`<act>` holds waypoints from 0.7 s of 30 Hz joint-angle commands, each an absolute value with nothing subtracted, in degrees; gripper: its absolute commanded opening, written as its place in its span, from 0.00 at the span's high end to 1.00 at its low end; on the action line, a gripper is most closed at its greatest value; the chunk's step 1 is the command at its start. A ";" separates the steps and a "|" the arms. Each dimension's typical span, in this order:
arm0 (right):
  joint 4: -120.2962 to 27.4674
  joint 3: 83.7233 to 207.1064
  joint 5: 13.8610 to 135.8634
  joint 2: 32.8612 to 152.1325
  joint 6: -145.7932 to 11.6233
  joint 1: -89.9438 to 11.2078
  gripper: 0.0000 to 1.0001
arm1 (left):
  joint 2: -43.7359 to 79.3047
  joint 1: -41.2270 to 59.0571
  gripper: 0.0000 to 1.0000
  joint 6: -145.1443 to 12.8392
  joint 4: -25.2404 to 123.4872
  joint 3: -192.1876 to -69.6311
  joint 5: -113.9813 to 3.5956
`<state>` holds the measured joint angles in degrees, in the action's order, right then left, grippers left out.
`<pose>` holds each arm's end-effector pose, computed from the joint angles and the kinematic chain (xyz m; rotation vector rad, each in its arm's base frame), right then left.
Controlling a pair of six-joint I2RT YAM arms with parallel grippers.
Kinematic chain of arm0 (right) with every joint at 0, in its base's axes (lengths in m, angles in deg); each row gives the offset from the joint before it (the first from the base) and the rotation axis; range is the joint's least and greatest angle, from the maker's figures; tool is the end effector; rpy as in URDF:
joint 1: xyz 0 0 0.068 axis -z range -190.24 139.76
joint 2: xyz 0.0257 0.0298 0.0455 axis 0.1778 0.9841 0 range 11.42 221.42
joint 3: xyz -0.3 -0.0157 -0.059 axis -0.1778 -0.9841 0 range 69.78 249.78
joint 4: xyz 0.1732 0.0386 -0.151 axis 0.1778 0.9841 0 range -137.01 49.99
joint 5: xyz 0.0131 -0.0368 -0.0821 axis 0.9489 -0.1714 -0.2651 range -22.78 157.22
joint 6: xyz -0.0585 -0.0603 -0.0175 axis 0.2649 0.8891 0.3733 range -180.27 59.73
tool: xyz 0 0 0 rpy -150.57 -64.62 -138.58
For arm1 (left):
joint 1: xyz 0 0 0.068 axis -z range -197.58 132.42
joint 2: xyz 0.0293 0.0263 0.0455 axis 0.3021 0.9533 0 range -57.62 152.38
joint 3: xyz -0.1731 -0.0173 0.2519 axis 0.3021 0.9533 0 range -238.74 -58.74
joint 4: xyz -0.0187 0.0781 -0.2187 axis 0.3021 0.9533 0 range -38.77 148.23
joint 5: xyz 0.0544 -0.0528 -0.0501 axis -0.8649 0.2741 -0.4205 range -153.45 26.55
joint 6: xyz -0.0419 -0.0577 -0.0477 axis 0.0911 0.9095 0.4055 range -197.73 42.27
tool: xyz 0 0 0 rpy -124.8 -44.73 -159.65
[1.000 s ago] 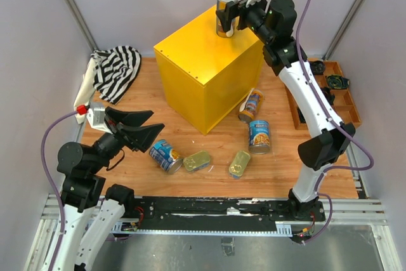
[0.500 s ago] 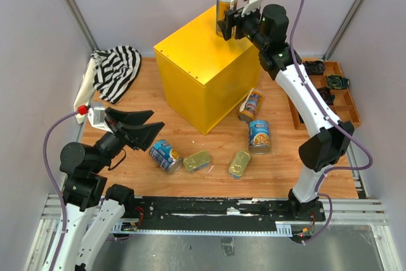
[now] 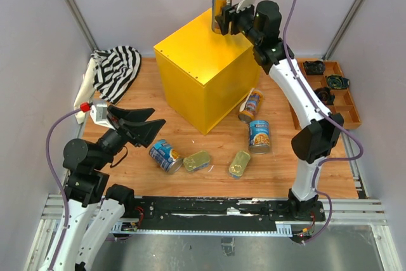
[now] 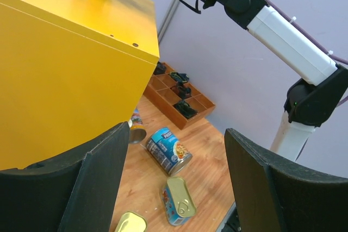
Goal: Place and organize the canned foods onto the counter
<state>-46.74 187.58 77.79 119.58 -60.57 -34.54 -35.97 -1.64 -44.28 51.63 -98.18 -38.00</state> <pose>0.4142 0.2022 0.5162 -0.4465 1.3559 0.4845 0.0529 -0.0489 0.3886 0.1982 1.3530 -1.0116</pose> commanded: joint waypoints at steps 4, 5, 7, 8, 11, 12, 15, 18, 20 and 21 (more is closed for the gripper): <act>-45.46 193.61 77.85 124.42 -61.68 -33.32 0.38 | -34.96 -1.39 0.25 -45.45 49.32 -97.61 -38.14; -45.30 194.29 77.61 124.59 -61.68 -33.23 0.38 | -34.83 -1.38 0.25 -45.55 49.36 -97.60 -38.14; -44.96 195.69 77.18 126.69 -61.59 -33.04 0.38 | -34.76 -1.36 0.25 -45.73 49.38 -97.58 -38.06; -44.84 196.33 76.67 127.25 -61.52 -32.93 0.38 | -34.69 -1.37 0.25 -45.75 49.34 -97.56 -38.06; -44.50 197.93 75.27 128.43 -61.33 -32.46 0.38 | -34.52 -1.32 0.25 -45.83 49.38 -97.35 -38.13; -44.54 198.29 74.92 128.84 -61.33 -32.34 0.38 | -34.52 -1.34 0.25 -45.83 49.38 -97.31 -38.14; -44.14 199.98 74.59 130.00 -61.37 -31.75 0.37 | -34.59 -1.37 0.25 -45.88 49.30 -97.02 -38.33; -43.57 201.82 74.22 131.29 -61.24 -31.39 0.36 | -34.34 -1.32 0.25 -45.75 49.18 -96.89 -38.49; -43.43 202.33 73.86 131.61 -61.16 -31.25 0.36 | -34.32 -1.35 0.25 -45.83 49.21 -96.87 -38.44; -43.41 202.49 73.70 131.83 -61.07 -31.17 0.36 | -34.31 -1.33 0.25 -45.83 49.21 -96.86 -38.54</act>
